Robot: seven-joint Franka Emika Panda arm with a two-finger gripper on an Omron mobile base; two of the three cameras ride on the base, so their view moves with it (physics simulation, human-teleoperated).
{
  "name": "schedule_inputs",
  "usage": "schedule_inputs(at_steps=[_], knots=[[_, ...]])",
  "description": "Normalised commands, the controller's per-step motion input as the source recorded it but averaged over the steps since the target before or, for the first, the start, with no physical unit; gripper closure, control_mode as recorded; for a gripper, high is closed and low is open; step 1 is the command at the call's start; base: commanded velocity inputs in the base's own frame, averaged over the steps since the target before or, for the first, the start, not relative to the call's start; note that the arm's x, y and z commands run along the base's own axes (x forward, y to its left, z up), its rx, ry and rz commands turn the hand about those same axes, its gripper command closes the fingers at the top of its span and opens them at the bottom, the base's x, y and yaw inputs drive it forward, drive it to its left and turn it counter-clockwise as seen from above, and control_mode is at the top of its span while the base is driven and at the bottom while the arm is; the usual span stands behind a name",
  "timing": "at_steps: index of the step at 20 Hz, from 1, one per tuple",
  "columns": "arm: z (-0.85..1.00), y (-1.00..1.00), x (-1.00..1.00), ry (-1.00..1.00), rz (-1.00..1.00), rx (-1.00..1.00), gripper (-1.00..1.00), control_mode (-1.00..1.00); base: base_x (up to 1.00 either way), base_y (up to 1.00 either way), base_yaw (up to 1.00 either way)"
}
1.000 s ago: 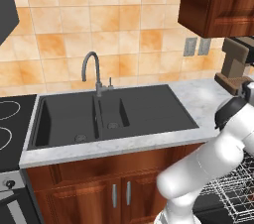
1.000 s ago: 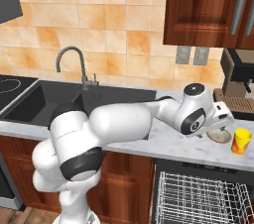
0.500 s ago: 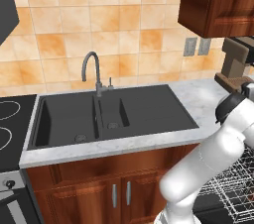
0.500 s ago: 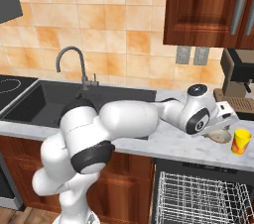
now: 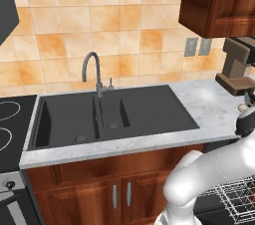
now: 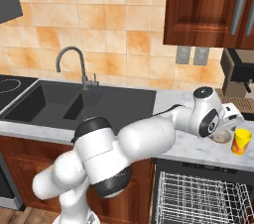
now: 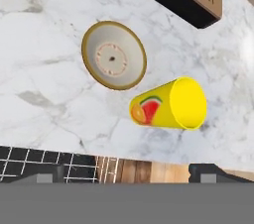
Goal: Pick up the cup and bowl from the counter, place them in the dishwasher, and close the dishwasher door.
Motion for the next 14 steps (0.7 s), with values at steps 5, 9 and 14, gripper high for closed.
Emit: schedule_inputs(at_steps=[5,9,14], knots=[[-0.27,-0.16,0.24,0.0,0.0,0.0,-1.0,-1.0,0.0,0.0,0.0],[-0.23,-0.22,0.33,0.0,0.0,0.0,-1.0,-1.0,0.0,0.0,0.0],[-0.11,-0.28,0.25,0.0,0.0,0.0,-1.0,-1.0,0.0,0.0,0.0]])
